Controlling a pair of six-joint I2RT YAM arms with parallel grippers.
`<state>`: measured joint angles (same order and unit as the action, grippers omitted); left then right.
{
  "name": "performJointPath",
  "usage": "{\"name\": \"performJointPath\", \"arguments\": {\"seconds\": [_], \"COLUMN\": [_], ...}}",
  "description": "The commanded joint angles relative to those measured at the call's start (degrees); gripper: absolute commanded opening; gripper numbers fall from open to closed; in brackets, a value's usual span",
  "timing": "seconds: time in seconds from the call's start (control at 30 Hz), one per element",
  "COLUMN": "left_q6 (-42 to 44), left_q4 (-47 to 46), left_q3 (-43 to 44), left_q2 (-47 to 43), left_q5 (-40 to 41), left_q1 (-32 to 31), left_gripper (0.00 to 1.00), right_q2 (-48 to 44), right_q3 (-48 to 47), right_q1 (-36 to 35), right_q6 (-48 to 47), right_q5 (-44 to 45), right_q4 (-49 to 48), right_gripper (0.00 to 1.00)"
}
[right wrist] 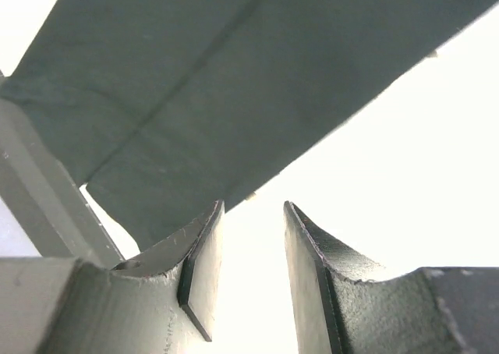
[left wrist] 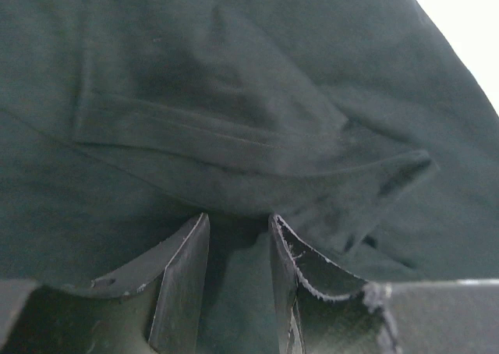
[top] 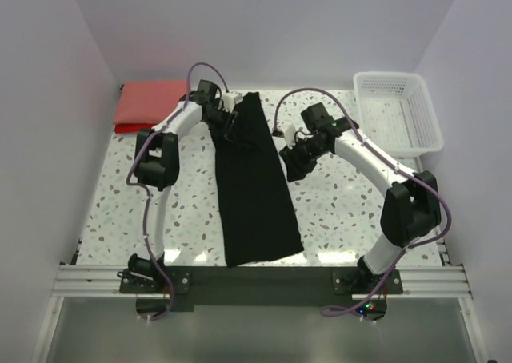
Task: Fold and stack the t-shirts
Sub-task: Fold the tshirt
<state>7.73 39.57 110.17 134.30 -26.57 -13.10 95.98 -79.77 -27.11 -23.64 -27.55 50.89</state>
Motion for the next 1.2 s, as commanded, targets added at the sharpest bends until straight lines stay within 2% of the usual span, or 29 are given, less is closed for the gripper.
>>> {"name": "performJointPath", "arguments": {"seconds": [0.0,0.1,0.27,0.4,0.47,0.57,0.6,0.67,0.7,0.73,0.77,0.8,0.83,0.9,0.93,0.97,1.03,1.07,1.1,1.13,1.17], "left_q6": [1.2,0.7,-0.9,-1.4,-1.0,0.4,1.1,2.6,3.0,4.1,4.8,5.0,6.4,12.2,18.7,20.9,30.3,34.3,38.2,44.1,45.9], "left_q4": [3.4,2.0,-2.7,-9.2,-12.4,-14.8,-15.3,-18.0,-19.4,-21.9,-22.8,-24.6,-29.6,-32.6,-31.8,-30.8,-20.1,-14.8,-10.3,-3.8,-2.3], "left_q3": [8.6,13.7,21.0,20.8,18.1,14.3,12.0,8.8,4.6,2.7,0.9,-4.4,-7.9,-17.2,-19.4,-21.3,-24.0,-24.2,-26.0,-27.9,-30.3], "left_q2": [6.5,11.1,17.0,14.4,9.6,0.5,-2.2,-11.0,-14.1,-20.0,-22.9,-25.9,-28.9,-37.2,-41.2,-42.8,-45.4,-47.2,-48.2,-51.0,-52.8], "left_q5": [0.1,-0.1,1.3,2.7,1.3,-0.8,-1.3,-2.3,-2.3,0.2,1.8,3.5,6.1,5.3,3.9,3.8,-1.7,-4.6,-7.2,-12.1,-13.8], "left_q1": [-2.5,-4.9,-6.1,-4.7,-4.0,-2.6,-1.9,-1.2,-0.6,-0.5,-0.5,-0.6,-0.6,-0.7,-0.9,-1.1,-1.3,-1.3,-1.3,-1.3,-1.3], "left_gripper": [0.42,0.43,0.44,0.51,0.56,0.69,0.82,1.0,1.0,1.0,1.0,1.0,1.0,1.0,1.0,1.0,1.0,1.0,1.0,1.0,1.0], "right_q2": [-3.1,-3.4,-1.9,0.1,0.2,-0.9,-2.3,-4.0,-6.0,-7.0,-8.0,-8.8,-10.5,-12.0,-13.1,-13.5,-13.6,-13.5,-12.9,-12.3,-12.1], "right_q3": [0.3,0.5,0.3,-2.8,-4.3,-7.0,-7.5,-8.6,-8.7,-8.9,-9.1,-9.8,-10.0,-9.2,-8.7,-8.0,-8.2,-8.6,-9.7,-10.6,-10.8], "right_q1": [3.8,8.0,9.4,9.9,9.8,9.9,9.8,9.9,9.7,9.7,9.6,9.4,9.5,9.4,9.4,9.4,9.4,9.4,8.2,6.6,4.5], "right_q6": [3.4,4.8,3.3,1.2,-0.3,-2.1,-2.4,-2.6,-2.7,-2.9,-3.1,-3.2,-2.1,1.6,6.5,7.6,6.9,5.4,3.4,-3.1,-6.3], "right_q5": [2.0,3.0,6.0,6.7,6.4,5.9,6.1,6.4,6.4,6.0,5.5,4.4,1.7,1.1,0.7,-2.0,-6.4,-12.0,-14.0,-14.2,-12.5], "right_q4": [-1.9,-2.4,-1.8,-1.9,-2.0,-3.6,-4.4,-8.3,-9.7,-11.2,-13.9,-14.8,-16.0,-21.5,-23.5,-26.1,-26.1,-24.4,-21.6,-17.8,-11.4], "right_gripper": [0.4,0.4,0.4,0.41,0.41,0.44,0.45,0.51,0.56,0.74,0.83,0.99,0.99,0.99,0.99,0.99,0.99,0.99,0.99,0.99,0.99]}}
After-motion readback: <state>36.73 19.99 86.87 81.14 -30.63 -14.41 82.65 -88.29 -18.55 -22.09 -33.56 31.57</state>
